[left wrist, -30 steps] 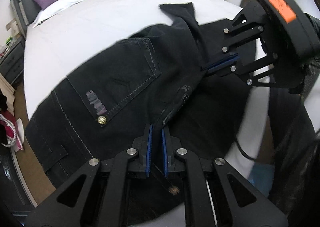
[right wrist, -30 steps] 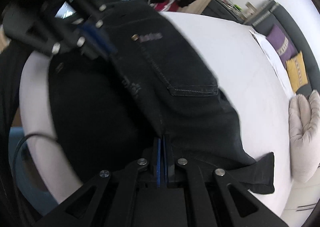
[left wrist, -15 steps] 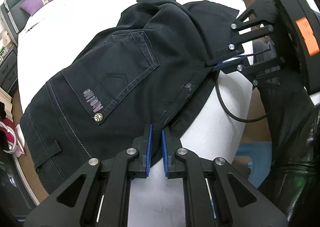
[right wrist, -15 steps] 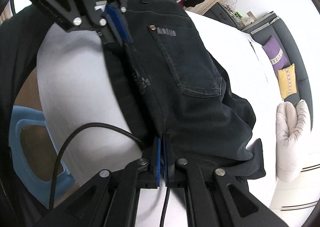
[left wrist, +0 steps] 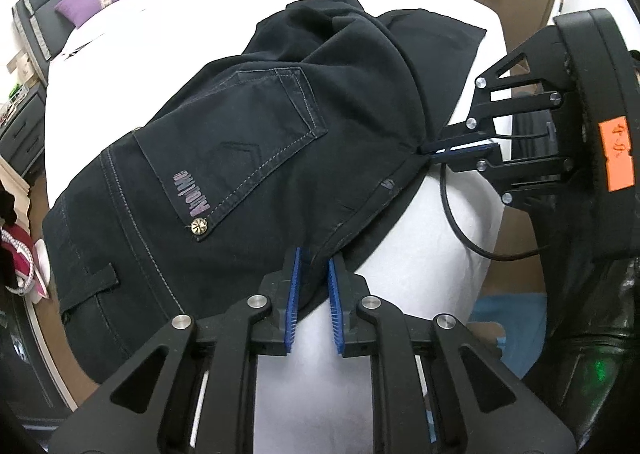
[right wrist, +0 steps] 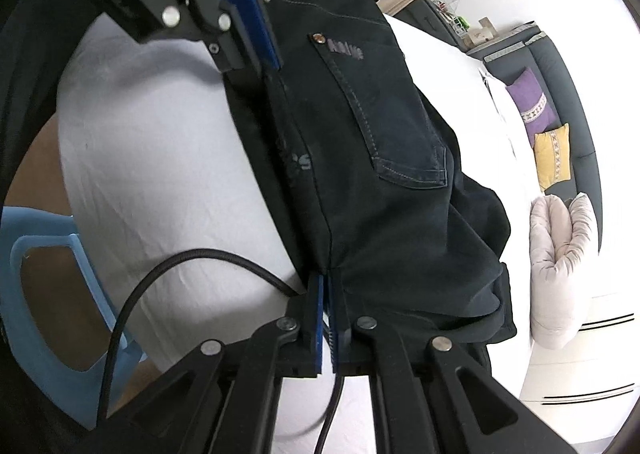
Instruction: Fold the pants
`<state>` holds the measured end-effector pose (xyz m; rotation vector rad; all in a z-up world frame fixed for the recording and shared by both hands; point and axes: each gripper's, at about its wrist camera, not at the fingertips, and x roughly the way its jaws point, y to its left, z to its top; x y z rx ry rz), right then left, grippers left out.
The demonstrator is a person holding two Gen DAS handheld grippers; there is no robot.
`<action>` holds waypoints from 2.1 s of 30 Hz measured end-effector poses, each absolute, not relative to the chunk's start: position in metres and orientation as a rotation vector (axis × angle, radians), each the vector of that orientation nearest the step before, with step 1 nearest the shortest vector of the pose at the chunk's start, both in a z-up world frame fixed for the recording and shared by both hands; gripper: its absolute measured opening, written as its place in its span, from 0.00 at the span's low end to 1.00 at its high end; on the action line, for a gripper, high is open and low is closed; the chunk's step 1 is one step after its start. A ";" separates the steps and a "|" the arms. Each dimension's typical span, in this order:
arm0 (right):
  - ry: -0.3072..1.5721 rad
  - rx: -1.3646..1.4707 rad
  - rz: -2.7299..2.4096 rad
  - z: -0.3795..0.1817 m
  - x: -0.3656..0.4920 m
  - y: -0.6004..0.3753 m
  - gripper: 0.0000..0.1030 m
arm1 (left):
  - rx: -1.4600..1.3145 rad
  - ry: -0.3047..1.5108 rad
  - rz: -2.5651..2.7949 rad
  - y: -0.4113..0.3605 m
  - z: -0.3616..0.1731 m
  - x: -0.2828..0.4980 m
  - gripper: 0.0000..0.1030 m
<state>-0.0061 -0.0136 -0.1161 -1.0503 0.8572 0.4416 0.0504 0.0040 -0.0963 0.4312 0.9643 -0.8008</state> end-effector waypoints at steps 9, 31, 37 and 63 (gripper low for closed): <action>0.851 -0.988 0.406 -0.117 -0.007 -0.014 0.08 | 0.309 0.978 -0.773 0.024 -0.062 0.050 0.16; 0.888 0.144 0.198 -0.030 0.093 -0.199 0.54 | 0.022 1.124 -0.681 -0.039 -0.112 0.110 0.15; 0.940 0.189 -0.071 -0.026 0.196 -0.274 0.55 | 0.030 1.116 -0.670 -0.036 -0.121 0.103 0.15; 0.799 0.468 -0.219 -0.003 0.249 -0.405 0.05 | -0.015 1.113 -0.682 -0.027 -0.119 0.106 0.15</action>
